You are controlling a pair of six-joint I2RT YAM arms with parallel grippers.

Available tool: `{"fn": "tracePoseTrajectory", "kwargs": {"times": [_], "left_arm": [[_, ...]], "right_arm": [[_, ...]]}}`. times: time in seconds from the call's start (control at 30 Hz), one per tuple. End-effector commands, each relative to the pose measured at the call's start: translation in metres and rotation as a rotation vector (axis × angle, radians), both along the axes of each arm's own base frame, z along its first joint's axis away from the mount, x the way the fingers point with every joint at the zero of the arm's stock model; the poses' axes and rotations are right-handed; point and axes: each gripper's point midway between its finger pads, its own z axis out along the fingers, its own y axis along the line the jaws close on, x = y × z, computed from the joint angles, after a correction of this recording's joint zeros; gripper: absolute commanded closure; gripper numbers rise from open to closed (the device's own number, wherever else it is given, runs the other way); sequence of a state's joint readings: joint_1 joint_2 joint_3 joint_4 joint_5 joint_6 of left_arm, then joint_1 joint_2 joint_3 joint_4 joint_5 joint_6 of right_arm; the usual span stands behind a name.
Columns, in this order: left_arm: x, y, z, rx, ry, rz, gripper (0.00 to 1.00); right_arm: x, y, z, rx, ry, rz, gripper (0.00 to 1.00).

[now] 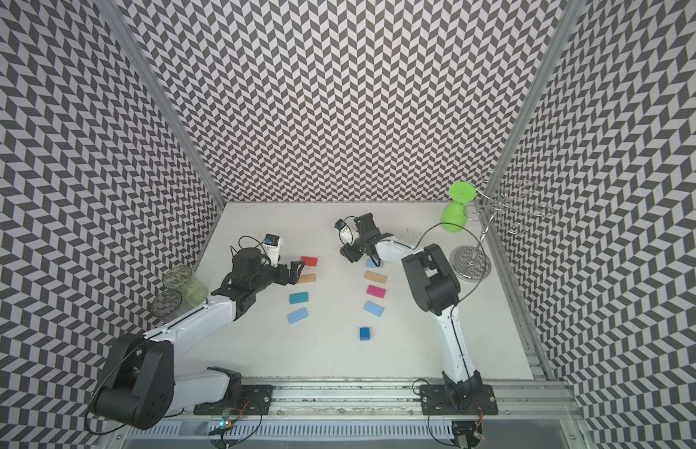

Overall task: Assemble a heart with building blocks
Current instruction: Move the building block to the center of the board.

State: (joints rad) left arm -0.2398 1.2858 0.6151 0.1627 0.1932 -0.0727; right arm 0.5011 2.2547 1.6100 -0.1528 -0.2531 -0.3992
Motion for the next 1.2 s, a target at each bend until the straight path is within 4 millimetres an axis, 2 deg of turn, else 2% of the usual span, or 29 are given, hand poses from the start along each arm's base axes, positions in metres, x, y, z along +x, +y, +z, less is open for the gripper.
{"fn": "tracePoseTrajectory", "kwargs": {"times": [0.0, 0.17, 0.33, 0.4, 0.53, 0.63, 1.0, 1.17], "left_arm": [[0.000, 0.000, -0.004, 0.005, 0.006, 0.006, 0.01], [0.001, 0.000, -0.006, 0.011, 0.008, 0.003, 0.01], [0.001, 0.001, -0.006, 0.014, 0.006, 0.004, 0.01], [0.000, 0.001, -0.006, 0.015, 0.007, 0.005, 0.01], [-0.001, 0.002, -0.005, 0.015, 0.003, 0.008, 0.01], [-0.001, 0.002, -0.005, 0.014, 0.001, 0.008, 0.01], [-0.001, 0.002, -0.004, 0.010, -0.005, 0.012, 0.01], [-0.002, 0.002, -0.005, 0.010, -0.002, 0.011, 0.01]], "right_arm": [[0.000, -0.001, -0.010, -0.016, 0.008, -0.010, 0.36], [-0.002, 0.000, -0.015, -0.015, 0.034, -0.006, 0.39], [-0.006, 0.000, -0.020, -0.021, 0.070, -0.004, 0.47], [-0.007, 0.000, -0.021, -0.018, 0.080, 0.001, 0.56], [-0.009, 0.001, -0.022, -0.024, 0.100, 0.007, 0.59], [-0.011, 0.004, -0.021, -0.020, 0.114, 0.024, 0.66], [-0.024, 0.014, 0.001, 0.100, 0.127, 0.025, 0.68], [-0.030, 0.017, -0.005, 0.114, 0.139, -0.005, 0.68]]}}
